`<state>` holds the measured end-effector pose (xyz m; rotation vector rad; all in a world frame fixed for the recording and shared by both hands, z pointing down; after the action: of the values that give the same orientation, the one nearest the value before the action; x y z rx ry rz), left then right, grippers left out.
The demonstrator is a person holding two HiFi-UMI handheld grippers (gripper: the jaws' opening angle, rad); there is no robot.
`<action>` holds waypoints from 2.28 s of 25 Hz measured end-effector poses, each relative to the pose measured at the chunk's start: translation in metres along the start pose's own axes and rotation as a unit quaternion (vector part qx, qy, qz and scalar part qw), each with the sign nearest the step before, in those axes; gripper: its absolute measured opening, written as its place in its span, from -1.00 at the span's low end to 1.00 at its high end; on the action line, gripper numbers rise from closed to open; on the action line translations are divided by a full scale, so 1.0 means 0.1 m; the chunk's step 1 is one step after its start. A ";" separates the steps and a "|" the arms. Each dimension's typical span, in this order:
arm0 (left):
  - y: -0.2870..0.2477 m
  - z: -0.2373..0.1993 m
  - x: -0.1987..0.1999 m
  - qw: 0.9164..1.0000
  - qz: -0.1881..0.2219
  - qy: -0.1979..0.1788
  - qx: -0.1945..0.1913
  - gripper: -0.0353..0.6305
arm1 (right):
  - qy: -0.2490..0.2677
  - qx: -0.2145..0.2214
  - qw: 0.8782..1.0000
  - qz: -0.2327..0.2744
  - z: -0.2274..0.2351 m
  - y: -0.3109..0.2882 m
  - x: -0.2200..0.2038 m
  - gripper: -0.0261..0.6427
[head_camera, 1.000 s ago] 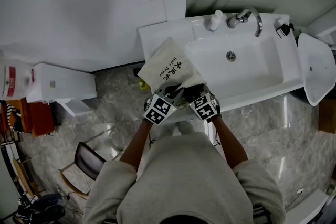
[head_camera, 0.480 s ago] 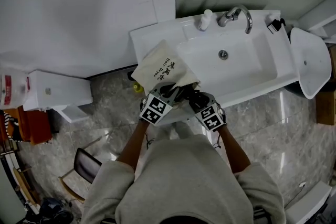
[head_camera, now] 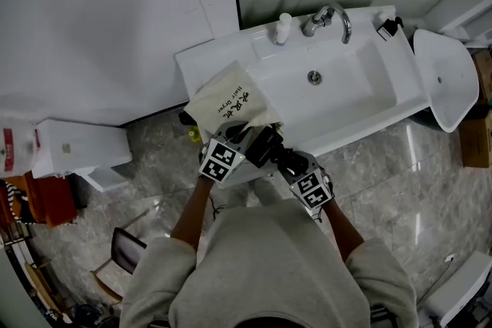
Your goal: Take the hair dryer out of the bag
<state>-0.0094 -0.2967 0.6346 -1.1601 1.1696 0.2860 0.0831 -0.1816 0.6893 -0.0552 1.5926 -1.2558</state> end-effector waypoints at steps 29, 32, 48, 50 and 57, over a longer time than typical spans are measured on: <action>-0.09 -0.02 0.00 1.000 0.004 0.024 -0.007 -0.81 | -0.032 -0.031 0.991 0.130 0.30 0.53 0.85 -0.30; -0.05 -0.01 0.05 0.999 0.013 0.030 -0.013 -0.80 | -0.031 -0.038 0.988 0.150 0.40 0.49 1.05 -0.30; 0.40 -0.27 0.43 0.995 0.080 0.062 -0.003 -0.33 | -0.047 -0.047 0.973 0.223 0.72 0.19 1.88 -0.30; 0.50 -0.41 0.44 0.993 0.092 0.069 0.023 -0.52 | -0.052 -0.047 0.970 0.231 0.73 0.15 1.97 -0.30; 0.84 -0.84 0.49 0.985 0.123 0.092 0.085 -0.80 | -0.049 -0.048 0.965 0.255 0.75 0.07 2.31 -0.30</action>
<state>-0.0948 -0.3470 0.5526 -0.9076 1.4746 0.2635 0.0391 -0.3645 0.5353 0.2170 1.4585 -0.7628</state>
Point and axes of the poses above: the fingertips, and each gripper's own axes: y backward along the fingers, z to its right, x out of its top, the point moved 1 cm from there along y, backward along the fingers, and after that the axes turned 3 degrees about z, right-handed, at the moved point
